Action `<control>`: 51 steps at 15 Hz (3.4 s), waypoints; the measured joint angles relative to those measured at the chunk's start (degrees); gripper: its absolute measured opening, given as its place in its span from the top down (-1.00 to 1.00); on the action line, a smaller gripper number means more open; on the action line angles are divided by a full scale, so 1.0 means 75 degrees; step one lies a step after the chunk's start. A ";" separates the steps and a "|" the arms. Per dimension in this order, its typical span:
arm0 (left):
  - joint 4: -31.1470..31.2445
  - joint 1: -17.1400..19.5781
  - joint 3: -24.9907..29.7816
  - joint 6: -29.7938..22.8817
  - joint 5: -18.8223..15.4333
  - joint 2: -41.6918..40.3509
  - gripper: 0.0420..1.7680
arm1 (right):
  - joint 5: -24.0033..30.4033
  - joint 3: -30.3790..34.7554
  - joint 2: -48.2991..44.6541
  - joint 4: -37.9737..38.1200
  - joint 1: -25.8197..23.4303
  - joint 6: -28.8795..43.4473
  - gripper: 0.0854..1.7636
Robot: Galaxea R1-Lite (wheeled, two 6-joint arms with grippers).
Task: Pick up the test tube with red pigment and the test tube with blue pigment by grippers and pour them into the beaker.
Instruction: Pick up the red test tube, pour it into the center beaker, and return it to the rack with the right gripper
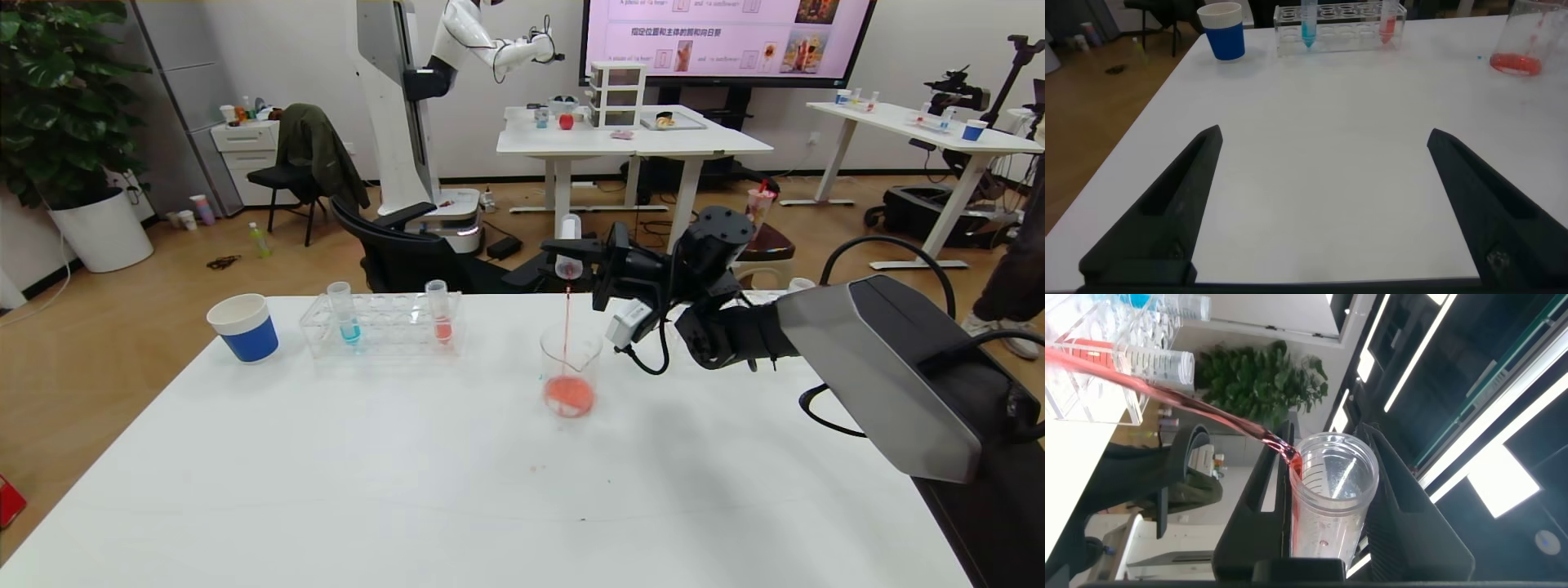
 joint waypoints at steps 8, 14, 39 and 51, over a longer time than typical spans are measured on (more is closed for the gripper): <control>0.0000 0.0000 0.0000 0.0003 0.0002 0.0000 -0.98 | -0.0143 0.0263 -0.0065 -0.0018 -0.0037 0.0484 0.49; 0.0000 0.0000 0.0000 0.0003 0.0000 0.0000 -0.98 | -0.1856 0.1700 -0.0738 -0.2167 0.0080 0.4418 0.49; 0.0000 0.0000 0.0000 0.0003 0.0000 0.0000 -0.98 | -0.6432 0.6659 -0.5487 0.1611 -0.2892 1.1123 0.49; 0.0000 0.0000 0.0000 0.0003 0.0000 0.0000 -0.98 | -0.6009 0.5284 -0.4244 0.2136 -0.5390 1.0968 0.49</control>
